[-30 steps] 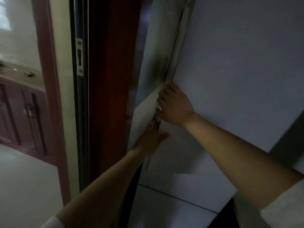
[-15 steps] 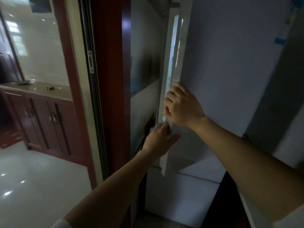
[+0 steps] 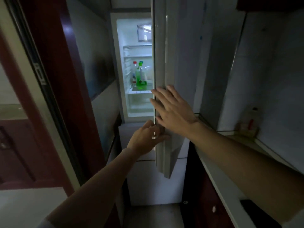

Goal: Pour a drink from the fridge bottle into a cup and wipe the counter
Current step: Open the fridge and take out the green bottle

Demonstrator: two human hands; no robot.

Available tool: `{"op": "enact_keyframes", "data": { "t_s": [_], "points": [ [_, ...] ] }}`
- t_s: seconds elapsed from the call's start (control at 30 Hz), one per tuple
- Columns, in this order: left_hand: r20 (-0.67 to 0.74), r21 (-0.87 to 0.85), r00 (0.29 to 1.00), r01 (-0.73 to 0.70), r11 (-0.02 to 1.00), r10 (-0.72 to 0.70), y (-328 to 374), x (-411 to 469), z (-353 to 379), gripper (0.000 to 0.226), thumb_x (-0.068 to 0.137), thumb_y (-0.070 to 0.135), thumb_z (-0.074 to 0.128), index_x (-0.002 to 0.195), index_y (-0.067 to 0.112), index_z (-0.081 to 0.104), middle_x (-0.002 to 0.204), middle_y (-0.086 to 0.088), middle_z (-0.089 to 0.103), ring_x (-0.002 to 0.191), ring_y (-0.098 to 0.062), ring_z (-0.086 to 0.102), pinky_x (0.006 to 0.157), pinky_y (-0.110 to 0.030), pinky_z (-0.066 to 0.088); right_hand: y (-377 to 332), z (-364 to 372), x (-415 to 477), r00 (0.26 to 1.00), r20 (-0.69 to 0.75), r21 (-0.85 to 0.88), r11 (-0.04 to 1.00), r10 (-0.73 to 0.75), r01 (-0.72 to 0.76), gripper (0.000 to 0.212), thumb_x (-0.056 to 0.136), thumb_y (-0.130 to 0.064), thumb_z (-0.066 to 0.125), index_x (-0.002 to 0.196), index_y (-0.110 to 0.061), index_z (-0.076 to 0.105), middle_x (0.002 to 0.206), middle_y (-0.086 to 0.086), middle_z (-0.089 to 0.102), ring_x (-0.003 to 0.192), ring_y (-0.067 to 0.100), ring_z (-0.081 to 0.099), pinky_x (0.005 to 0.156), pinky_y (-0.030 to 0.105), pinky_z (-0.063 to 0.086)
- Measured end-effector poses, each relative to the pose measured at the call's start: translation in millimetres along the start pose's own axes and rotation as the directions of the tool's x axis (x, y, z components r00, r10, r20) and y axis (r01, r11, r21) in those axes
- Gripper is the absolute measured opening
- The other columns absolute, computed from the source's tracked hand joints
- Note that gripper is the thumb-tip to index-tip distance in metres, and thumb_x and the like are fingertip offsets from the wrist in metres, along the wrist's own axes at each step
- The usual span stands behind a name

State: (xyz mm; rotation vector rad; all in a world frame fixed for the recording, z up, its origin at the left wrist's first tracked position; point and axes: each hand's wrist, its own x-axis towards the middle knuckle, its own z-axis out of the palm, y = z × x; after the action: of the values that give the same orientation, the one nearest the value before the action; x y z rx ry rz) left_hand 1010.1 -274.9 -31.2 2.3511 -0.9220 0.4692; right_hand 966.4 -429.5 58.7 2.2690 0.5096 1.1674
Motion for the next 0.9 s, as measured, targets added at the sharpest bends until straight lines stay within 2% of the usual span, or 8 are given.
{"op": "enact_keyframes", "data": {
  "t_s": [0.13,0.3,0.4,0.53,0.63,0.7,0.8,0.9],
  "points": [
    [0.011,-0.093,1.000,0.012,0.996,-0.011,10,14,-7,0.044,0.071,0.063,0.071,0.073,0.021,0.058,0.082,0.009,0.062,0.073,-0.009,0.059,0.068,-0.029,0.049,-6,-7,-2,0.999,-0.036,-0.071,0.997,0.030,-0.032,0.046,0.098,-0.006,0.028,0.139,0.000,0.049,0.156,0.022,0.030,0.146,0.039,0.023,0.120,0.050,0.016],
    [0.101,-0.067,0.990,-0.090,0.994,0.096,39,28,-1,0.038,0.080,0.046,0.073,0.083,0.008,0.069,0.089,-0.004,0.072,0.086,-0.020,0.066,0.075,-0.031,0.048,-3,-21,-8,0.989,0.069,-0.212,0.971,0.128,-0.111,0.050,0.097,-0.015,0.024,0.126,0.002,0.061,0.150,0.023,0.039,0.144,0.041,0.027,0.120,0.051,0.012],
    [0.162,-0.073,0.978,-0.120,0.990,0.131,54,35,4,0.040,0.081,0.048,0.071,0.085,0.009,0.072,0.093,-0.009,0.073,0.091,-0.024,0.067,0.079,-0.037,0.050,5,-32,-24,0.974,0.170,-0.258,0.961,0.147,-0.100,0.057,0.095,-0.018,0.017,0.132,0.000,0.056,0.155,0.021,0.032,0.148,0.041,0.013,0.122,0.051,0.000],
    [0.214,-0.139,0.964,-0.129,0.982,0.157,81,41,17,0.041,0.081,0.046,0.071,0.093,0.007,0.072,0.097,-0.010,0.073,0.094,-0.024,0.067,0.078,-0.031,0.049,23,-39,-49,0.963,0.197,-0.258,0.958,0.183,-0.129,0.046,0.095,-0.017,0.033,0.131,0.002,0.055,0.156,0.021,0.030,0.149,0.040,0.003,0.121,0.052,-0.005],
    [0.221,-0.217,0.968,-0.072,0.974,0.121,100,47,28,0.053,0.078,0.036,0.079,0.117,0.008,0.059,0.104,-0.007,0.071,0.095,-0.017,0.065,0.074,-0.022,0.043,39,-39,-68,0.959,0.202,-0.248,0.958,0.197,-0.145,0.046,0.094,-0.016,0.037,0.134,0.001,0.052,0.156,0.019,0.032,0.149,0.039,0.005,0.121,0.053,-0.004],
    [0.203,-0.233,0.970,-0.084,0.969,0.133,113,53,37,0.071,0.073,0.042,0.080,0.127,0.009,0.048,0.108,-0.006,0.070,0.097,-0.018,0.066,0.080,-0.029,0.051,50,-43,-81,0.952,0.231,-0.252,0.958,0.200,-0.140,0.045,0.092,-0.017,0.045,0.134,-0.001,0.054,0.156,0.018,0.032,0.149,0.039,0.005,0.121,0.053,-0.002],
    [0.190,-0.190,0.970,-0.117,0.975,0.154,137,57,53,0.077,0.069,0.055,0.077,0.126,0.014,0.046,0.105,-0.008,0.071,0.093,-0.027,0.069,0.079,-0.040,0.057,67,-52,-100,0.931,0.285,-0.253,0.955,0.227,-0.155,0.050,0.090,-0.020,0.054,0.138,-0.006,0.051,0.159,0.018,0.025,0.150,0.039,0.000,0.121,0.055,0.001],
    [0.166,-0.158,0.974,-0.125,0.979,0.151,163,61,68,0.079,0.068,0.066,0.071,0.125,0.020,0.042,0.100,-0.008,0.072,0.088,-0.030,0.070,0.073,-0.041,0.058,84,-57,-120,0.898,0.351,-0.269,0.947,0.266,-0.175,0.059,0.091,-0.018,0.046,0.149,-0.012,0.036,0.162,0.018,0.012,0.149,0.038,-0.009,0.120,0.054,-0.003]
  ]
}}
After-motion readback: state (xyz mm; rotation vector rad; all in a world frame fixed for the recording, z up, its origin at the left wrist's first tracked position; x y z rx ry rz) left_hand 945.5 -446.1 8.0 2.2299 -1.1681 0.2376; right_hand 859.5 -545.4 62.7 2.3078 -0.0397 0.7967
